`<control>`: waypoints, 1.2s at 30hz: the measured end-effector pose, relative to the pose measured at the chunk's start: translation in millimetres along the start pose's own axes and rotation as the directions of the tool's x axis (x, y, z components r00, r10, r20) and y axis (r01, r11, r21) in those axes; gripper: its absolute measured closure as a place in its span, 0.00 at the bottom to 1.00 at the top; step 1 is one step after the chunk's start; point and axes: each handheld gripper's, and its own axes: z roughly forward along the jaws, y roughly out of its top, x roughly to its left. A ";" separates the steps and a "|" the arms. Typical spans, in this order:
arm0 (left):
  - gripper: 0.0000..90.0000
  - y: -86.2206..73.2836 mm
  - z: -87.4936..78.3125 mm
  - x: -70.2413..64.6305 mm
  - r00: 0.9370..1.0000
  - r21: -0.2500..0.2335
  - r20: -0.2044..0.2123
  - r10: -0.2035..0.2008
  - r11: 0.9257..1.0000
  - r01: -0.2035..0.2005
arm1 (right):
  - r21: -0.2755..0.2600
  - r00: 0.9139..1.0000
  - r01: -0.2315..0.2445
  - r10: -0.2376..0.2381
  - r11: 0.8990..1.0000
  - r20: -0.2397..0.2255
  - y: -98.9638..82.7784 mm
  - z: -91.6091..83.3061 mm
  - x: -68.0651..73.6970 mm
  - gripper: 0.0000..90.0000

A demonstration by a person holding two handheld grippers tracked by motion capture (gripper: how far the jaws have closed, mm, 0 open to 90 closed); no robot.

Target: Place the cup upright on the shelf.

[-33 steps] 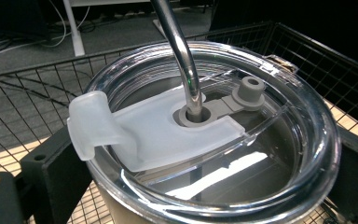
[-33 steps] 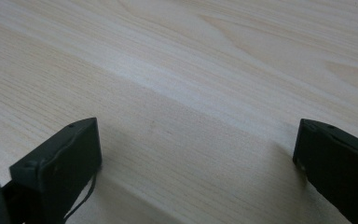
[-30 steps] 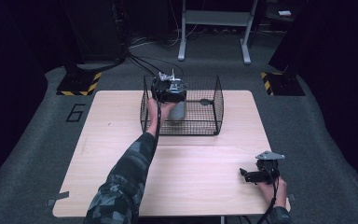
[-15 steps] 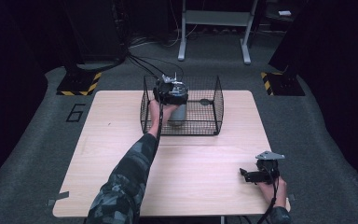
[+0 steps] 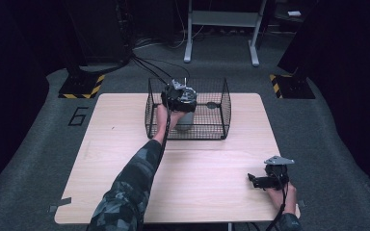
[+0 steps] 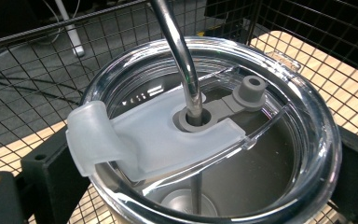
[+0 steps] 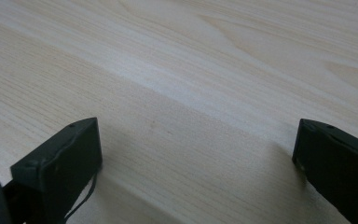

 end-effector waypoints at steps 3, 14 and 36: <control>0.04 -5.4 -3.6 5.2 1.000 -0.014 0.008 -0.028 1.000 0.028 | 0.000 1.000 0.000 0.000 1.000 0.000 0.0 0.0 0.1 0.01; 0.04 -4.9 -6.6 5.8 1.000 -0.002 0.021 -0.003 1.000 0.003 | -0.001 1.000 0.000 0.000 1.000 0.000 0.0 0.1 0.0 0.01; 0.00 2.0 -58.6 6.3 0.994 0.041 0.109 0.007 0.999 -0.012 | 0.000 1.000 -0.001 0.001 1.000 0.001 0.0 0.0 0.1 0.01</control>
